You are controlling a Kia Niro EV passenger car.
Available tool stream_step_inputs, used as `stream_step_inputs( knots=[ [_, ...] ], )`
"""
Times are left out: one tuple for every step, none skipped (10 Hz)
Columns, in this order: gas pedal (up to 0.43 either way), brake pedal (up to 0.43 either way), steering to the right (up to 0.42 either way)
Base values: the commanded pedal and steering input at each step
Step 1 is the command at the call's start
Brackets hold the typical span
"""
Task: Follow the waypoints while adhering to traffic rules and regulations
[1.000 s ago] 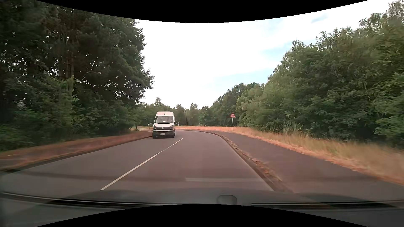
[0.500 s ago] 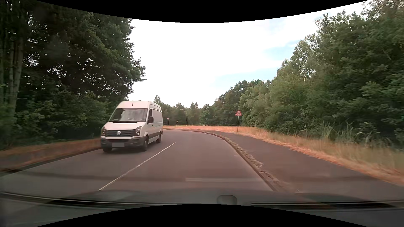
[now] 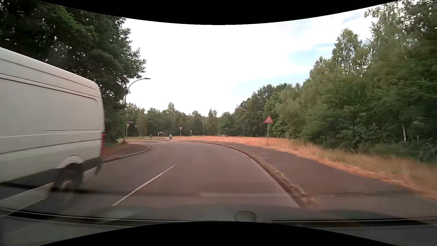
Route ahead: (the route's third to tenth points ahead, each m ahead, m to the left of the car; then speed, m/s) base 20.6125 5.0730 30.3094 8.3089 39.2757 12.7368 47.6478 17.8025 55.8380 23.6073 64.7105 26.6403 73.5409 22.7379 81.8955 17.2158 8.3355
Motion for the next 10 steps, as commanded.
stream_step_inputs(
  knots=[
    [0.008, 0.000, -0.023],
    [0.008, 0.000, -0.023],
    [0.020, 0.000, -0.025],
    [0.028, 0.000, -0.028],
    [0.039, 0.000, -0.031],
    [0.039, 0.000, -0.032],
    [0.039, 0.000, -0.032],
    [0.039, 0.000, -0.031],
    [0.039, 0.000, -0.031],
    [0.039, 0.000, -0.031]
  ],
)
